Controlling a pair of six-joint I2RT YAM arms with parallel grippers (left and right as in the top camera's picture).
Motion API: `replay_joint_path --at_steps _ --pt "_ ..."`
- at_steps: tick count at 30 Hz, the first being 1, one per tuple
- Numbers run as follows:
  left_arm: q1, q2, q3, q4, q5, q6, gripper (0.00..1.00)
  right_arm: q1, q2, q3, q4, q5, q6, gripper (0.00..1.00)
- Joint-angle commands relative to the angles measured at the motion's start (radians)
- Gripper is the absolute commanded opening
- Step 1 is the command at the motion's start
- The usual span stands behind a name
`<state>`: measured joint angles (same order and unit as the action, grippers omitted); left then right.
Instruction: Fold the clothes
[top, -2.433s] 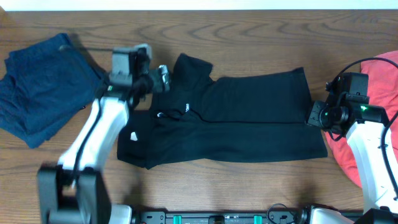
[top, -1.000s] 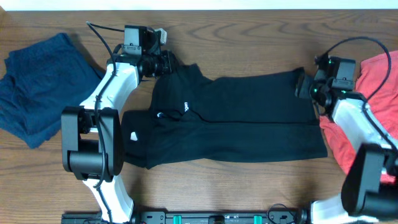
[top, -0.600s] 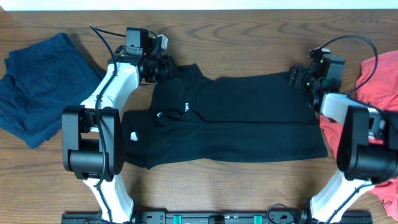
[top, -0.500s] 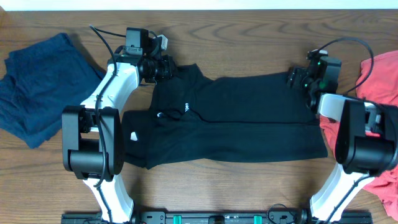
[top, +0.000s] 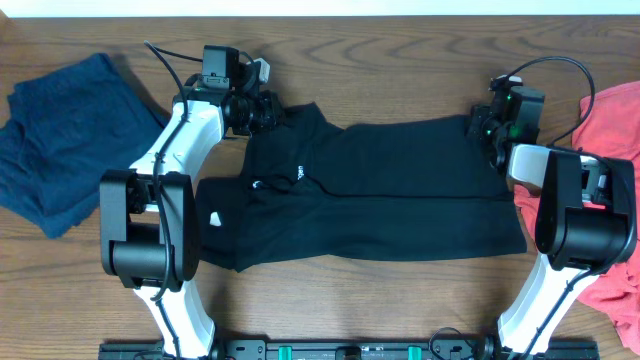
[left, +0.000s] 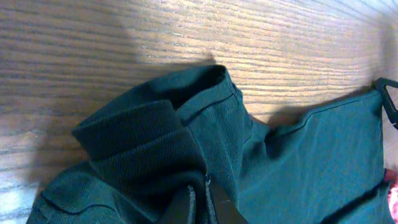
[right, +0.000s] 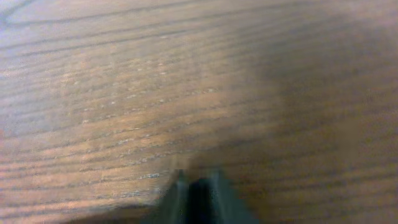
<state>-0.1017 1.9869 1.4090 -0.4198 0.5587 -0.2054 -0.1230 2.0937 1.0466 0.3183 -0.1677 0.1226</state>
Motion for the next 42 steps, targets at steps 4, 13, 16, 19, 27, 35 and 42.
replay_joint_path --at_steps 4,13,16,19,27,35,42 --pt "0.001 0.004 0.006 -0.008 0.006 0.006 0.06 0.004 0.019 -0.026 -0.092 0.0 0.035 0.01" --pt "0.001 -0.105 0.006 -0.112 0.006 0.006 0.06 -0.026 -0.259 -0.025 -0.312 0.063 0.048 0.01" --pt "0.002 -0.166 0.006 -0.234 0.006 0.006 0.06 -0.027 -0.372 -0.026 -0.461 0.066 0.048 0.01" --pt "0.002 -0.219 0.006 -0.397 -0.004 0.007 0.06 -0.027 -0.451 -0.026 -0.655 0.113 0.044 0.01" --pt "0.0 -0.254 -0.001 -0.712 -0.074 0.03 0.06 -0.027 -0.48 -0.026 -1.022 0.278 0.046 0.01" --pt "0.0 -0.254 -0.051 -0.836 -0.081 0.056 0.06 -0.027 -0.48 -0.026 -1.142 0.43 0.067 0.01" --pt "0.0 -0.254 -0.135 -0.775 -0.164 0.056 0.07 -0.028 -0.48 -0.026 -1.153 0.434 0.068 0.01"
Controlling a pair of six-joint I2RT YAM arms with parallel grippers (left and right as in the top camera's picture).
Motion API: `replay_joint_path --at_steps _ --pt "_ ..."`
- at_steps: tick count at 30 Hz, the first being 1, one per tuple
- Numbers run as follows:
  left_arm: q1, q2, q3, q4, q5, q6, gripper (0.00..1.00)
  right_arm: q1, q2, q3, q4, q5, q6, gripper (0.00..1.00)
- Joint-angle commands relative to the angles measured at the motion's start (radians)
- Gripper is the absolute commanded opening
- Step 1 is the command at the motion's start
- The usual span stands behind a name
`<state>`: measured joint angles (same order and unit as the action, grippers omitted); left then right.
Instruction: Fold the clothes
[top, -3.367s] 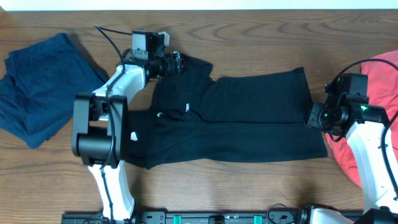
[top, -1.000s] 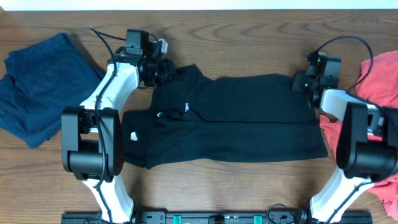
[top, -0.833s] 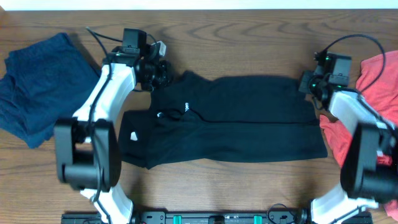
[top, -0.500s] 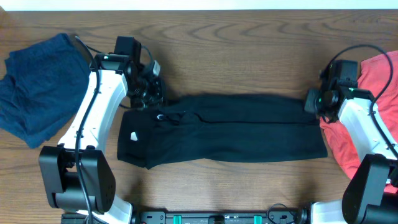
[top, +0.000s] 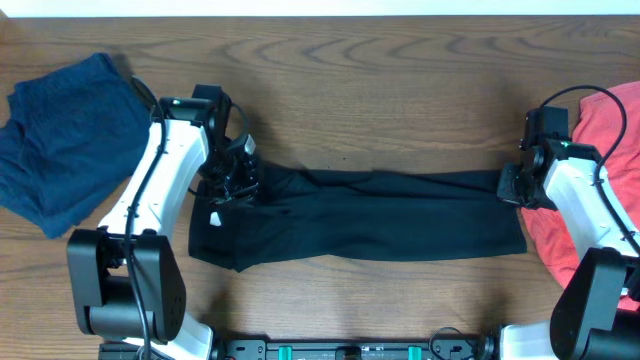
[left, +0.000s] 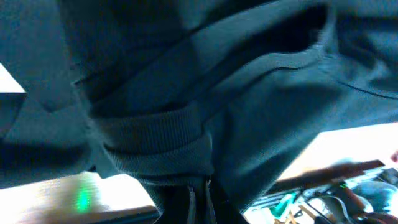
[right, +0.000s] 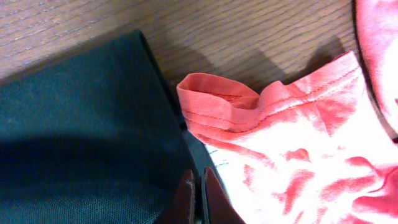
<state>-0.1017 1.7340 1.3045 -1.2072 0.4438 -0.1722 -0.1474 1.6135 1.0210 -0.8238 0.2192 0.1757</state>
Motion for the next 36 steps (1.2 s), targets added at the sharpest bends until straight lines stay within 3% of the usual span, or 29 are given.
replay_joint_path --at_steps 1,6,7,8,11,14,16,18,22,26,28,36 --pt "0.0 -0.002 -0.045 0.02 -0.048 0.022 0.07 -0.004 0.001 0.0 -0.021 0.06 0.018 0.01" --pt "0.0 -0.001 -0.109 0.011 -0.048 0.022 0.11 -0.005 0.001 0.0 -0.057 0.114 0.082 0.01" --pt "0.0 -0.001 -0.122 0.01 -0.048 0.022 0.15 -0.005 0.001 0.0 -0.058 0.114 0.081 0.01" --pt "0.0 -0.001 -0.134 0.008 -0.048 0.022 0.27 -0.005 0.001 0.0 -0.059 0.114 0.081 0.01" --pt "0.0 -0.001 -0.147 -0.023 -0.048 0.023 0.29 -0.005 0.001 0.0 -0.059 0.114 0.081 0.02" --pt "0.0 -0.002 -0.146 -0.049 -0.047 0.023 0.32 -0.005 0.001 0.0 -0.059 0.114 0.082 0.1" --pt "0.0 -0.004 -0.135 -0.043 -0.031 0.023 0.32 -0.005 0.001 0.0 -0.06 0.114 0.082 0.24" --pt "0.0 -0.007 -0.113 -0.027 -0.011 0.023 0.32 -0.005 0.001 0.0 -0.063 0.114 0.082 0.24" --pt "0.0 -0.026 -0.085 0.113 0.052 0.022 0.33 -0.005 0.001 0.0 -0.065 0.104 0.082 0.25" --pt "-0.008 -0.032 -0.086 0.28 0.15 0.022 0.45 -0.005 0.001 0.0 -0.058 0.084 0.082 0.25" --pt "-0.024 -0.032 -0.09 0.345 0.15 0.019 0.55 -0.005 0.001 0.0 -0.059 0.083 0.082 0.25" --pt "-0.123 0.003 -0.105 0.481 0.082 0.018 0.61 -0.005 0.001 0.0 -0.058 0.076 0.082 0.27"
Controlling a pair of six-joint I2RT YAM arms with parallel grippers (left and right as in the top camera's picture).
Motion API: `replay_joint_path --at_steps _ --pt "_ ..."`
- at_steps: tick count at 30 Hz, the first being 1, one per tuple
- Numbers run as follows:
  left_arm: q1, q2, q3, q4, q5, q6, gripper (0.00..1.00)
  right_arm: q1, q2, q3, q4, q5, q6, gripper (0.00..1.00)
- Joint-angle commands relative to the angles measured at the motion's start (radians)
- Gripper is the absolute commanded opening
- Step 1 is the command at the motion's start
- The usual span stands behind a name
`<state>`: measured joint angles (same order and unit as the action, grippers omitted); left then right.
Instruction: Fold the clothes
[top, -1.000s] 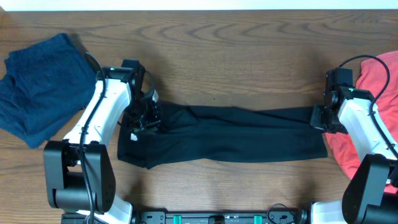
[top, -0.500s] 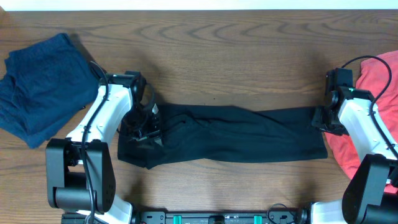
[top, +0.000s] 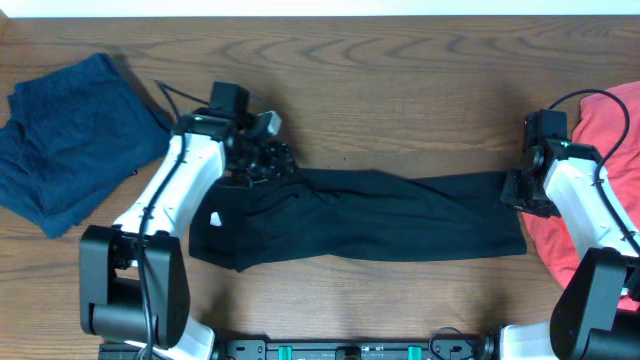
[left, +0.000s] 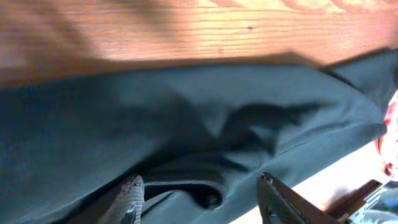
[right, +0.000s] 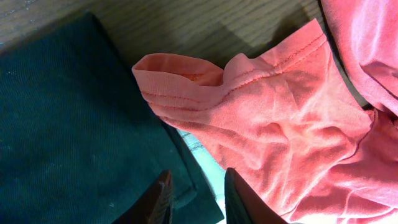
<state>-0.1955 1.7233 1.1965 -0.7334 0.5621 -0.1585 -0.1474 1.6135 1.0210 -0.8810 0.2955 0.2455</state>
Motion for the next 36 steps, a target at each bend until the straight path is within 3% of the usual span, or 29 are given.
replay_joint_path --at_steps 1,5,7,13,19,24,33,36 --pt "-0.041 0.019 0.003 0.011 -0.064 0.005 0.62 -0.005 0.001 0.0 0.0 -0.001 0.012 0.27" --pt "-0.078 0.04 0.003 0.008 -0.107 0.005 0.62 -0.004 0.001 0.0 0.002 -0.012 0.011 0.27" --pt "-0.094 0.051 0.003 -0.002 -0.107 0.005 0.56 -0.004 0.001 0.0 0.002 -0.012 0.011 0.27" --pt "-0.12 0.079 -0.002 -0.057 -0.108 0.005 0.06 -0.004 0.001 0.0 0.002 -0.012 0.011 0.27" --pt "-0.123 0.08 -0.002 -0.302 -0.103 -0.101 0.06 -0.004 0.001 0.0 0.002 -0.011 0.004 0.27" --pt "-0.152 0.08 -0.002 -0.457 -0.077 -0.105 0.06 -0.004 0.001 0.0 0.003 -0.011 0.004 0.27" --pt "-0.183 0.072 0.005 -0.332 -0.08 -0.105 0.06 -0.004 0.001 0.0 0.0 -0.011 0.004 0.28" --pt "-0.159 0.053 0.014 -0.285 -0.084 -0.105 0.15 -0.004 0.001 0.0 0.0 -0.011 0.004 0.29"
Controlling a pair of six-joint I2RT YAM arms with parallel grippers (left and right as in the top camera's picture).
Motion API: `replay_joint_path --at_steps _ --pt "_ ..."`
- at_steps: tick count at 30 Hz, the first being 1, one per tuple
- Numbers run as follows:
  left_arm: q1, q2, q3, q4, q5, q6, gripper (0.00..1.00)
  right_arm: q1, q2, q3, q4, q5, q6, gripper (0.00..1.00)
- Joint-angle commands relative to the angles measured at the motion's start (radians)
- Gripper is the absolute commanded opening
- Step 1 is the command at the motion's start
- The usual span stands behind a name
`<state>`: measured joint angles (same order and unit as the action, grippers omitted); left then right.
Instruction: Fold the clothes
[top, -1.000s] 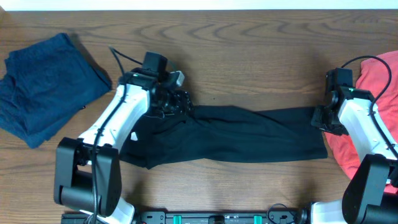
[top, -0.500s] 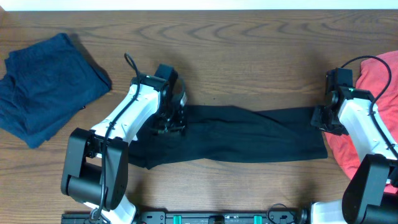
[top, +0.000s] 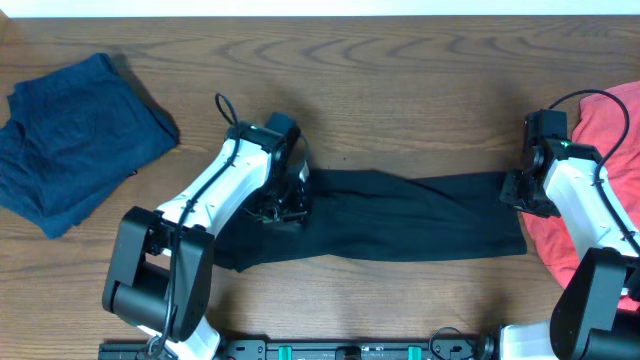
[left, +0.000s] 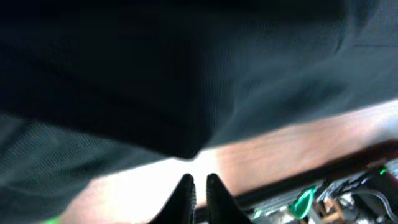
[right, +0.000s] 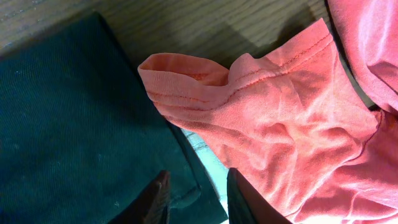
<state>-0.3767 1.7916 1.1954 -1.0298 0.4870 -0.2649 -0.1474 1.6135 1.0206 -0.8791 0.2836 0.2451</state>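
Note:
The black garment (top: 400, 215) lies folded into a long band across the middle of the table. In the overhead view my left gripper (top: 284, 208) is low over its left part. In the left wrist view that gripper (left: 199, 182) is shut, with dark blurred cloth (left: 155, 74) just beyond the tips and nothing seen between them. My right gripper (top: 513, 190) stands at the band's right end. Its fingers (right: 163, 186) are open on either side of the black cloth's corner edge (right: 186, 158).
A blue garment (top: 70, 140) lies crumpled at the back left. A red garment (top: 612, 115) is heaped at the right edge, and its hem (right: 249, 93) touches the black band's end. Bare wood (top: 400, 90) stretches behind the band.
My left gripper was open at the band's back left edge; now it is shut, nearer the front, over the left part. The band's left end sits further right, its white label hidden. The right arm is unmoved.
The black garment lay spread wide, with both grippers shut at its back corners. Then its back half lay forward over the front as a narrow band, grippers still shut. Then both were open at its ends. Now the left is shut over the left part.

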Motion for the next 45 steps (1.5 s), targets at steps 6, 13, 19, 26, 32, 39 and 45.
replay_joint_path --at_steps 6,13,19,26,32,39,45 --pt "0.049 -0.031 0.011 0.087 -0.01 0.0 0.57 -0.004 0.001 0.0 -0.002 0.0 0.004 0.3" --pt "0.029 -0.025 -0.037 0.152 -0.013 -0.064 0.57 -0.004 0.001 0.0 -0.003 0.0 0.004 0.3" --pt "-0.014 -0.024 -0.08 0.189 0.024 -0.141 0.06 -0.004 0.001 0.0 -0.004 0.0 0.004 0.3" --pt "-0.117 -0.024 -0.08 0.122 0.156 -0.187 0.06 -0.004 0.001 0.0 -0.003 0.0 0.005 0.3" --pt "-0.198 -0.024 -0.079 0.246 0.157 -0.232 0.25 -0.004 0.001 0.0 -0.004 0.0 0.004 0.3" --pt "-0.167 -0.051 -0.076 0.249 0.155 -0.198 0.31 -0.004 0.001 0.0 -0.004 0.0 0.004 0.3" --pt "-0.019 -0.169 -0.064 0.224 -0.045 -0.177 0.4 -0.004 0.001 -0.001 -0.004 0.0 0.004 0.3"
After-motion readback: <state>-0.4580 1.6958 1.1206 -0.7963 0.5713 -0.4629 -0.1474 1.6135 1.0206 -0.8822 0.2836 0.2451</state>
